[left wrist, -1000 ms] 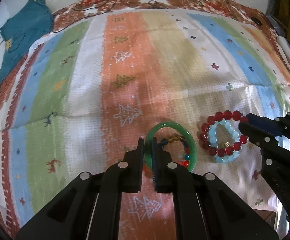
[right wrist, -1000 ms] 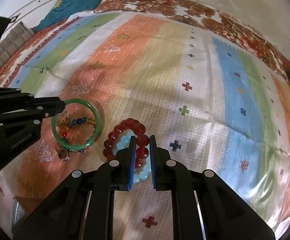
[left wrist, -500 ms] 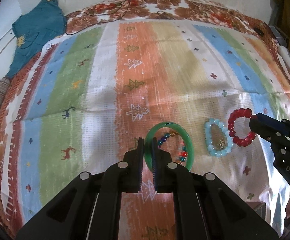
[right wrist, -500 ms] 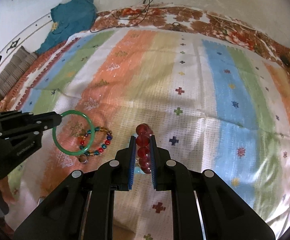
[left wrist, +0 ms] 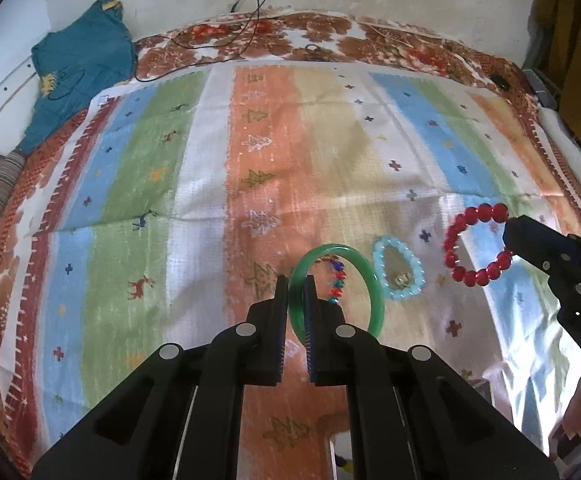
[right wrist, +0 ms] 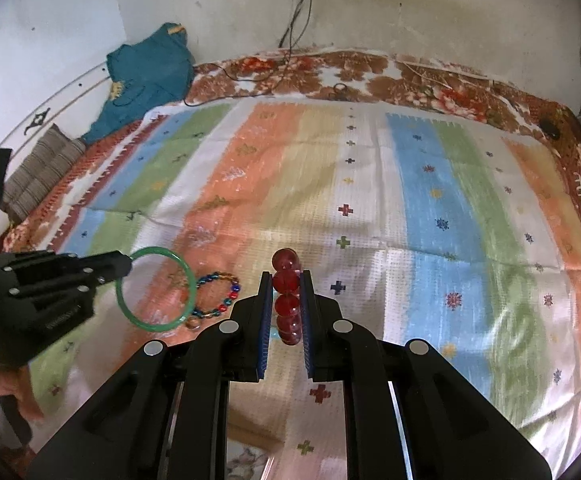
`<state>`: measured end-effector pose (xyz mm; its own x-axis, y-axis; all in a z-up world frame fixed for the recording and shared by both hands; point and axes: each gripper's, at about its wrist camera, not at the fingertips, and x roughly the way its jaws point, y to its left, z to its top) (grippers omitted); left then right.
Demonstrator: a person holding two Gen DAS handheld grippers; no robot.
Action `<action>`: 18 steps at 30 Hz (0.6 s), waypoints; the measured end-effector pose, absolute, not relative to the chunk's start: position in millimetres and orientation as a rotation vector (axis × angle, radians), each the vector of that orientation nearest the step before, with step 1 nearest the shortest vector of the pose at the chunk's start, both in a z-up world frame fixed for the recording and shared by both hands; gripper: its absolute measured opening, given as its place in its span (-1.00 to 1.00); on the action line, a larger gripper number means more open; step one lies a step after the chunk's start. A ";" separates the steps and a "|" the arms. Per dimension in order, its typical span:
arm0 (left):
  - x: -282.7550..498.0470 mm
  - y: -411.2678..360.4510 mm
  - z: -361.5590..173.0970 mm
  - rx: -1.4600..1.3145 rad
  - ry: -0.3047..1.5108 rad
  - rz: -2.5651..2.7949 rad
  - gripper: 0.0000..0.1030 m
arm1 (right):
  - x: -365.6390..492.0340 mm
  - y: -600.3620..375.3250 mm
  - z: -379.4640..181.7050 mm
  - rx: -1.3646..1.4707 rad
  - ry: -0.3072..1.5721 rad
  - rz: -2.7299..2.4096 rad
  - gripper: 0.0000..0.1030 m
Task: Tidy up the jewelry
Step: 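Carry the bangle and red bracelet over the tin and open both tools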
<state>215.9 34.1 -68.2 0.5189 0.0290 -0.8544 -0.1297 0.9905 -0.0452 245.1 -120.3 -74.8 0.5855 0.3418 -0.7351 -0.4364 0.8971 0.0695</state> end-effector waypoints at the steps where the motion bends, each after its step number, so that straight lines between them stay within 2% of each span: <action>1: 213.0 32.1 -66.9 -0.116 1.019 0.090 -0.86 | 242.2 -121.1 -73.3 -0.123 0.824 0.453 -0.73; 18: 159.3 8.9 -30.9 -0.085 0.914 0.099 -0.86 | 195.9 -128.5 -59.8 -0.127 0.769 0.422 -0.73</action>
<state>159.3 8.9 -30.9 0.6063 0.0491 -0.7937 -0.1214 0.9921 -0.0314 195.9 -128.5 -59.8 0.6394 0.3235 -0.6975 -0.4149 0.9089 0.0413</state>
